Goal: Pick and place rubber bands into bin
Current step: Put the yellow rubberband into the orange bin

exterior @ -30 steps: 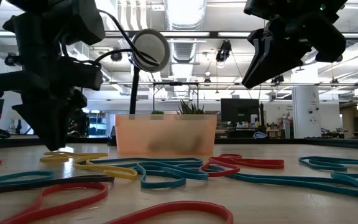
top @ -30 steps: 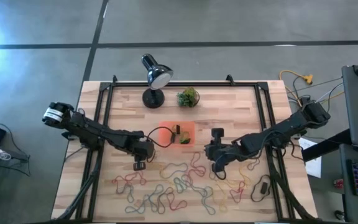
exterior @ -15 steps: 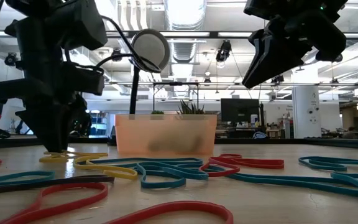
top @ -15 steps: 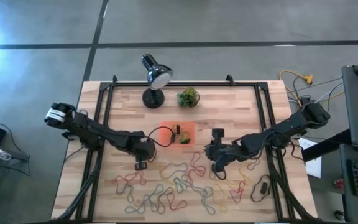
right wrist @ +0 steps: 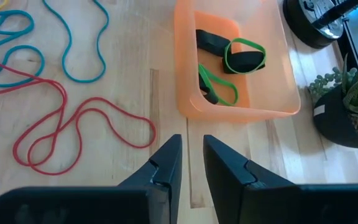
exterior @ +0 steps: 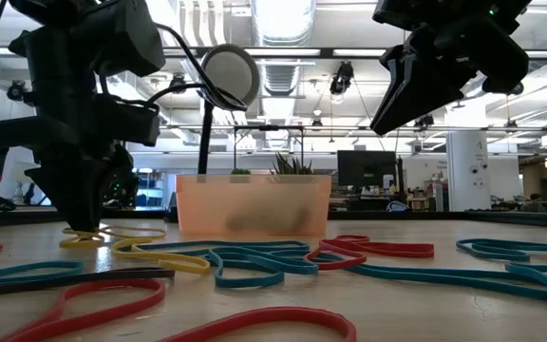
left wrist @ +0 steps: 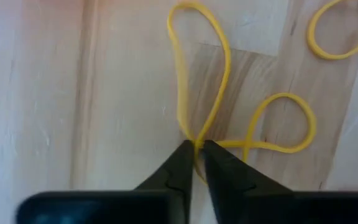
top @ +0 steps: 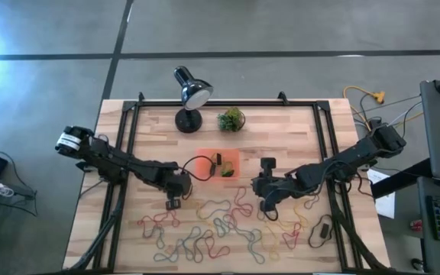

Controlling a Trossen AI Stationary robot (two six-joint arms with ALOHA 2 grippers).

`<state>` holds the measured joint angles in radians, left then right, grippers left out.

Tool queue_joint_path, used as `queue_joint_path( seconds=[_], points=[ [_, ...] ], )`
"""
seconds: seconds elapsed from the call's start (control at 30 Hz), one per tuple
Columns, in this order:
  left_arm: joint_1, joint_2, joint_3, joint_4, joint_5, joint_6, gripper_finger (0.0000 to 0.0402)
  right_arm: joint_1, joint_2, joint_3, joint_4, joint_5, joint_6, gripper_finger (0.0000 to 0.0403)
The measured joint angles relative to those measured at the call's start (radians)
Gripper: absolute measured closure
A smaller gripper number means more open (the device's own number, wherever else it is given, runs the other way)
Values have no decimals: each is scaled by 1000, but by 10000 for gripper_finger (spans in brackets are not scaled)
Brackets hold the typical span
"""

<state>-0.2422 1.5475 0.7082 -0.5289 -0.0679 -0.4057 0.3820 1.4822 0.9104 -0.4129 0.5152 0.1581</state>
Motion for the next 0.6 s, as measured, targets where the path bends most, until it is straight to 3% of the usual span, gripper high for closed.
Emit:
queue_joint_path(
  seconds=[0.3,0.6],
  points=[
    [0,-39,33,-49,-13,-4,400,0,0,0,0,0,0,342],
    [-13,-94,109,-192,-149,-8,401,0,1,0,0,0,14,347]
  ],
)
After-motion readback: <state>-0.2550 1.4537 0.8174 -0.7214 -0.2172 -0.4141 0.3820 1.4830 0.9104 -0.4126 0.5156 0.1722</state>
